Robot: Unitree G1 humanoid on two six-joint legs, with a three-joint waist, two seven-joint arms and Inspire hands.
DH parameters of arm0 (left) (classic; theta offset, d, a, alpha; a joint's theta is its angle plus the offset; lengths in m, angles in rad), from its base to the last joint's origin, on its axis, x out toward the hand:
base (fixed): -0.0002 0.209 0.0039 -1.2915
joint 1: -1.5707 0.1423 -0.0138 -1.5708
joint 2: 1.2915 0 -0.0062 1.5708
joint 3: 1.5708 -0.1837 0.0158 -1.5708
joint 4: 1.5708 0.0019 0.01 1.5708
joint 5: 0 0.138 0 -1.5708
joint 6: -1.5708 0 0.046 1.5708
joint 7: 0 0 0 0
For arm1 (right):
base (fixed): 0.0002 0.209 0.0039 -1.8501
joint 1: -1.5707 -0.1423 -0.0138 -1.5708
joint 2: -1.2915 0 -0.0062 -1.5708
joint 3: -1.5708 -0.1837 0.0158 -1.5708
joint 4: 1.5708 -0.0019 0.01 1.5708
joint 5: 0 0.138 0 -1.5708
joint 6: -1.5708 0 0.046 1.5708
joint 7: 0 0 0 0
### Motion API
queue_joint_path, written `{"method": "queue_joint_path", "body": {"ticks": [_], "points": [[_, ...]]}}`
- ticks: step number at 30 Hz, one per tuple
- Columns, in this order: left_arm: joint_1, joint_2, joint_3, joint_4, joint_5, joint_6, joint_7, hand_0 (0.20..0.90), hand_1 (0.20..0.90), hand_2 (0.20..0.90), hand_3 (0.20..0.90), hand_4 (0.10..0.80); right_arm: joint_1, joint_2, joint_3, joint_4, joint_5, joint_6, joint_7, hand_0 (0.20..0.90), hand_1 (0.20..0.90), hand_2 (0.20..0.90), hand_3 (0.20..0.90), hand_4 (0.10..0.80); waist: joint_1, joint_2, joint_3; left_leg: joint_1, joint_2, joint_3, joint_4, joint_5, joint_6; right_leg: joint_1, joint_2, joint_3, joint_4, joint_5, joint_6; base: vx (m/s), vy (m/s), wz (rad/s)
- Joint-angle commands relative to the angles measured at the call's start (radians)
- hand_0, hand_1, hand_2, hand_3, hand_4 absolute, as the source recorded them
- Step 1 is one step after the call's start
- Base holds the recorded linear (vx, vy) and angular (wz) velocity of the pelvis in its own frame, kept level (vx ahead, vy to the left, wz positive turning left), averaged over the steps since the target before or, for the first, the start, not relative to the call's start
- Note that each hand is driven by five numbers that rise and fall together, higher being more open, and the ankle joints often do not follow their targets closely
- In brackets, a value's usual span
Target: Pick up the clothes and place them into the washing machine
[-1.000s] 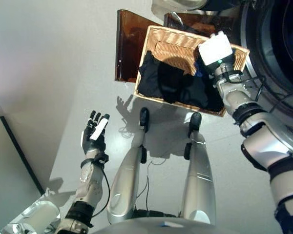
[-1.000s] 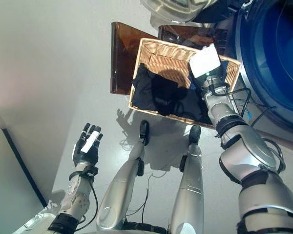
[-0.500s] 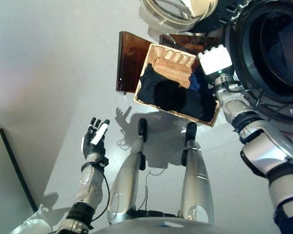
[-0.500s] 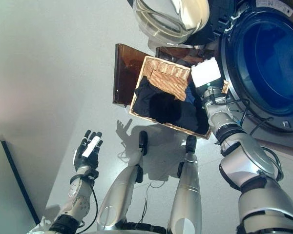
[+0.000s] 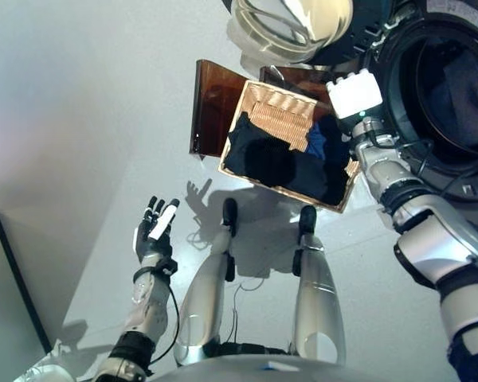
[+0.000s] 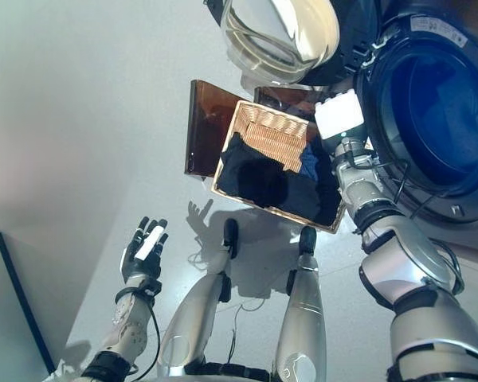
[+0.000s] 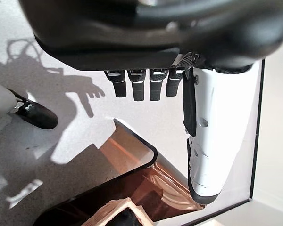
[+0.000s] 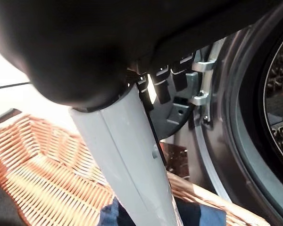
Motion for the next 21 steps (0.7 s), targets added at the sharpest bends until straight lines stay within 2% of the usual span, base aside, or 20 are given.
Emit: {"method": "queue_joint_path", "body": {"ticks": [1,7,15,16,21], "points": [[0.023,0.04,0.055,-0.015,-0.001,-0.051,0.022,0.9,0.9,0.9,0.9,0.8,-0.066,-0.009,-0.049,-0.113,0.055,0.036,-0.073,0.9,0.9,0.9,0.9,0.8,0.016,-0.055,-0.019,-0.006,0.026,0.014,0.063,-0.082,-0.085,0.064,-0.032,0.024,-0.067,-0.024,0.02,0.021,-0.002,-0.04],[0.008,0.018,0.065,-0.006,0.002,-0.051,0.043,0.9,0.9,0.9,0.9,0.8,0.081,0.056,-0.179,-0.268,0.149,0.007,-0.107,0.9,0.9,0.9,0.9,0.8,-0.002,-0.066,-0.017,0.003,0.028,0.019,0.07,-0.091,-0.081,0.073,-0.031,0.025,-0.067,-0.026,0.019,0.008,0.0,-0.02],[-0.007,-0.008,0.077,0.019,0.013,-0.049,0.081,0.9,0.9,0.9,0.9,0.8,0.301,0.248,-0.336,-0.394,0.457,-0.102,-0.168,0.9,0.9,0.9,0.9,0.8,-0.025,-0.086,-0.022,0.016,0.03,0.027,0.081,-0.102,-0.077,0.089,-0.027,0.032,-0.07,-0.028,0.017,0.012,0.005,-0.03],[-0.007,-0.013,0.079,0.025,0.015,-0.045,0.093,0.9,0.9,0.9,0.9,0.8,0.352,0.292,-0.348,-0.419,0.548,-0.14,-0.169,0.9,0.9,0.9,0.9,0.8,-0.031,-0.093,-0.022,0.022,0.031,0.027,0.084,-0.105,-0.075,0.096,-0.027,0.033,-0.068,-0.028,0.017,0.013,0.003,-0.03],[0.009,-0.008,0.084,0.011,0.023,-0.049,0.098,0.9,0.9,0.9,0.9,0.8,0.401,0.321,-0.314,-0.432,0.57,-0.166,-0.143,0.9,0.9,0.9,0.9,0.8,-0.033,-0.094,-0.021,0.026,0.03,0.026,0.097,-0.111,-0.074,0.109,-0.027,0.033,-0.071,-0.029,0.017,0.003,0.0,-0.06]]}}
